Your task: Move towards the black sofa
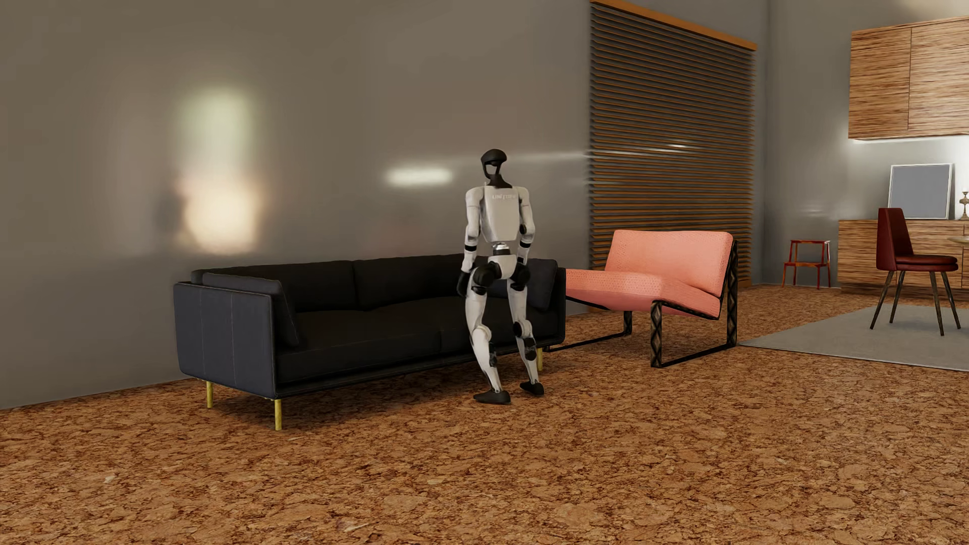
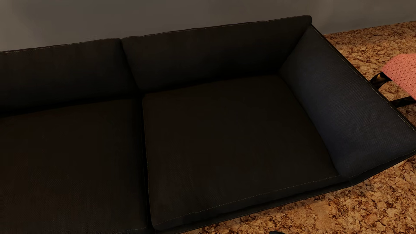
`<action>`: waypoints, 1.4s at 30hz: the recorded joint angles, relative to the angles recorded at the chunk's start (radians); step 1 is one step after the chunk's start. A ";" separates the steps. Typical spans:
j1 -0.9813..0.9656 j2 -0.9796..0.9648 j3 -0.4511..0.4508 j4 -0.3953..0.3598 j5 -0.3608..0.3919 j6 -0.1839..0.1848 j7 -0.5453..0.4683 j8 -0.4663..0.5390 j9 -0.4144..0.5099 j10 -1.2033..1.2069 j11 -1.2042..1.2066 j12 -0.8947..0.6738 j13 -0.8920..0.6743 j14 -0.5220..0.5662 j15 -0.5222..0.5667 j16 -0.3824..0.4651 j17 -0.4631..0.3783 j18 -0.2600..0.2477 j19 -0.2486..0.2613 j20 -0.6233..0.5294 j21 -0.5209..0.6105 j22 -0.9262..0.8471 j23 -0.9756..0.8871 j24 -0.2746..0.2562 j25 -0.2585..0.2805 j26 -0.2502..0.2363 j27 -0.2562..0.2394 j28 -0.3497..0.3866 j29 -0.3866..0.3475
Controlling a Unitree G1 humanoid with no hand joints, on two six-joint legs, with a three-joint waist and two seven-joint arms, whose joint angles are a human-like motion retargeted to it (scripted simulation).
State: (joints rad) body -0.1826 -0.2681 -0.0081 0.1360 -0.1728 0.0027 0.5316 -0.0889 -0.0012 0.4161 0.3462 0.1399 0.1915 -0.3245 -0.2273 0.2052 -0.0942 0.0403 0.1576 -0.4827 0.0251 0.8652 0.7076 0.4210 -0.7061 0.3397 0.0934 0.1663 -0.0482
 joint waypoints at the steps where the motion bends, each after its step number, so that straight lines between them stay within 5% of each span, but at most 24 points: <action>1: -0.002 0.002 0.005 -0.002 -0.005 0.000 -0.006 -0.006 0.000 0.006 0.006 -0.012 0.001 -0.002 -0.004 0.009 -0.006 0.000 0.001 -0.002 0.001 -0.009 0.014 0.002 -0.001 -0.010 0.006 0.001 0.004; 13: -0.031 0.008 0.025 -0.024 -0.050 -0.002 -0.071 -0.095 0.009 0.048 0.053 -0.109 0.068 -0.009 -0.022 0.022 -0.066 0.010 -0.009 0.049 -0.010 -0.212 0.012 0.057 0.022 -0.102 0.049 0.010 -0.017; 18: -0.047 -0.002 0.033 -0.011 -0.044 -0.002 -0.069 -0.099 0.019 0.071 0.059 -0.047 0.084 -0.013 -0.026 0.022 -0.069 0.007 -0.012 0.065 0.019 -0.139 -0.003 0.049 0.019 -0.047 0.037 0.016 -0.001; 22: -0.049 -0.006 0.033 -0.004 -0.036 -0.002 -0.062 -0.094 0.022 0.068 0.054 -0.009 0.083 -0.011 -0.026 0.032 -0.071 0.002 -0.013 0.024 0.031 -0.030 -0.010 0.036 0.026 0.002 0.036 -0.056 -0.013; 27: -0.051 -0.003 0.033 0.002 -0.029 -0.001 -0.063 -0.097 0.024 0.068 0.045 -0.009 0.074 -0.006 -0.024 0.041 -0.085 -0.004 -0.016 -0.022 0.074 0.018 -0.010 0.026 0.029 0.007 0.032 -0.084 0.001; 33: -0.026 0.016 0.026 0.008 -0.023 -0.003 -0.065 -0.103 0.019 0.060 0.054 -0.121 -0.073 -0.002 -0.027 0.011 -0.035 -0.009 -0.029 -0.059 0.080 -0.013 0.103 0.036 0.024 0.015 0.111 -0.056 0.002; 39: -0.015 0.031 0.018 0.007 -0.023 -0.005 -0.073 -0.119 0.017 0.050 0.049 -0.202 -0.088 0.006 -0.025 -0.025 -0.013 -0.012 -0.040 -0.043 0.118 -0.159 -0.020 0.049 0.036 -0.054 0.003 -0.011 -0.005; 42: -0.005 0.045 0.013 0.001 -0.025 -0.008 -0.075 -0.126 0.015 0.038 0.036 -0.186 -0.075 0.012 -0.024 -0.035 0.003 -0.012 -0.041 -0.028 0.101 -0.212 -0.052 0.050 0.058 -0.068 0.010 -0.001 -0.020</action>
State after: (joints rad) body -0.1874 -0.2227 0.0048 0.1369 -0.1982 -0.0055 0.4566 -0.2145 0.0138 0.4544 0.3823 -0.0465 0.1168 -0.3124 -0.2518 0.1707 -0.0913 0.0282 0.1165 -0.5104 0.1261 0.6536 0.6559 0.4708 -0.6479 0.2719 0.1029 0.1658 -0.0685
